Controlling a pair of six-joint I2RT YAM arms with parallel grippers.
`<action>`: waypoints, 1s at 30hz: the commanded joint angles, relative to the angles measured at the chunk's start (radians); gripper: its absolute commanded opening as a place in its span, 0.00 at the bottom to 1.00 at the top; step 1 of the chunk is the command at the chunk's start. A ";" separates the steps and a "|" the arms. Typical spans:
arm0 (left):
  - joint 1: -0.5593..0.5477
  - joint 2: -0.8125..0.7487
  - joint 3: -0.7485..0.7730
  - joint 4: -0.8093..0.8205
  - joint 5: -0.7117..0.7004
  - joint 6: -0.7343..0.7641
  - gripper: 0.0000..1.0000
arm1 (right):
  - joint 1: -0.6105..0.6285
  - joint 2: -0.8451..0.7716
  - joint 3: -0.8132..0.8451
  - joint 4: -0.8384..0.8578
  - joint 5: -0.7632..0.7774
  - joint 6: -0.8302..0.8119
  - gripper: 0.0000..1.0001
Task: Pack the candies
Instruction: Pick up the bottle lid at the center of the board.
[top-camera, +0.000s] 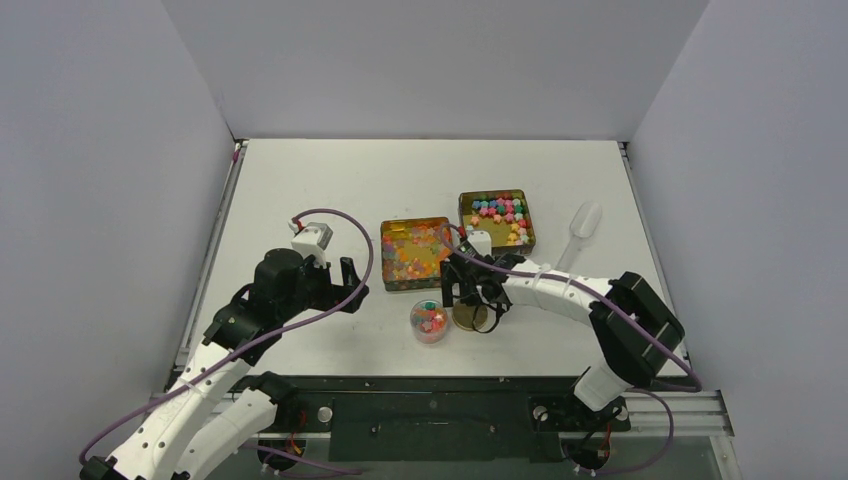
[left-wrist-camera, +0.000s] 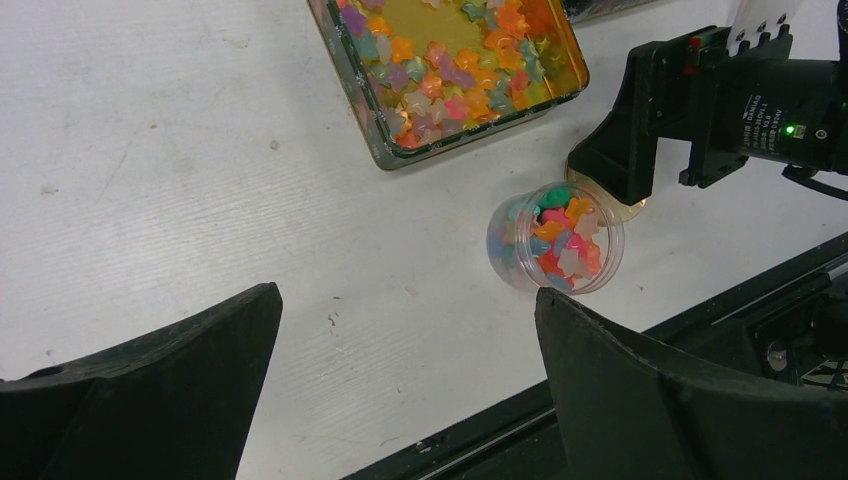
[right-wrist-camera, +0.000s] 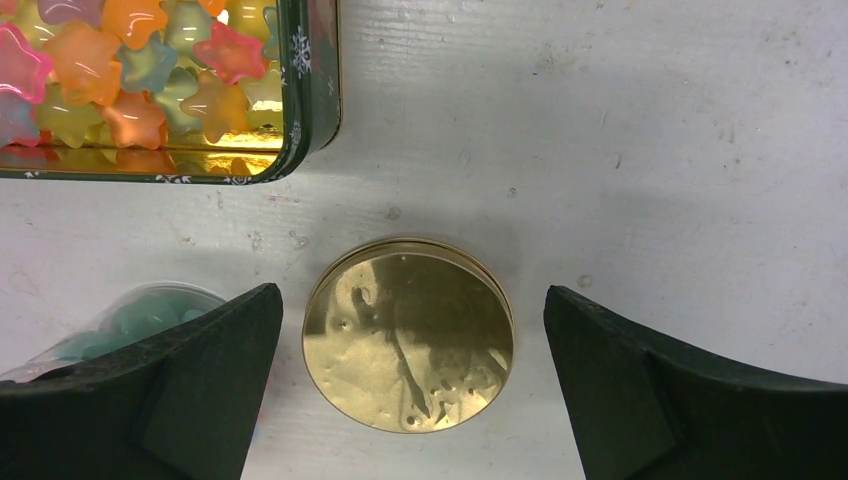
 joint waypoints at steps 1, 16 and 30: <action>-0.003 -0.013 0.008 0.042 0.010 0.012 0.96 | 0.015 0.019 -0.005 0.024 0.010 0.004 1.00; -0.003 -0.011 0.008 0.043 0.011 0.012 0.96 | 0.051 0.043 -0.013 0.003 0.010 -0.004 1.00; -0.003 -0.008 0.007 0.044 0.011 0.012 0.96 | 0.064 0.029 -0.052 0.011 0.000 0.011 1.00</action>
